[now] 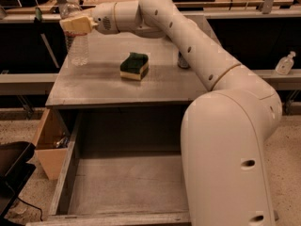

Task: Pick water bottle from top drawer and place on counter

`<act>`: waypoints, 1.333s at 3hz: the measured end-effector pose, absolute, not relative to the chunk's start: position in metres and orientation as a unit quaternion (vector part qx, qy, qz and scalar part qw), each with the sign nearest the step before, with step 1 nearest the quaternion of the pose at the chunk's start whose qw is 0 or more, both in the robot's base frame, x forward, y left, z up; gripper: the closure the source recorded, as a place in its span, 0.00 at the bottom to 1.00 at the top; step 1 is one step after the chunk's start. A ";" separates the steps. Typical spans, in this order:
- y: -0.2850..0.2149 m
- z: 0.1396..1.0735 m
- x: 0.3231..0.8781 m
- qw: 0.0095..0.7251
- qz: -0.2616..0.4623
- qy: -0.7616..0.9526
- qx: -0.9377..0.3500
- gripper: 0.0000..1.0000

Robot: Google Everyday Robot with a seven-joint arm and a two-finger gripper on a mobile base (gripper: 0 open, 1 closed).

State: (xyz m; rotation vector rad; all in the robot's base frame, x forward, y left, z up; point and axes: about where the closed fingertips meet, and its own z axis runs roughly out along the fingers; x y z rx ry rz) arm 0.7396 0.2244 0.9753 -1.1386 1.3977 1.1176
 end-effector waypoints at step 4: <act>0.232 0.952 0.729 0.481 0.418 0.608 -0.473 1.00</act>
Offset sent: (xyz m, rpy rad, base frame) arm 0.0031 0.0040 -0.0382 -0.0211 0.0634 -0.0416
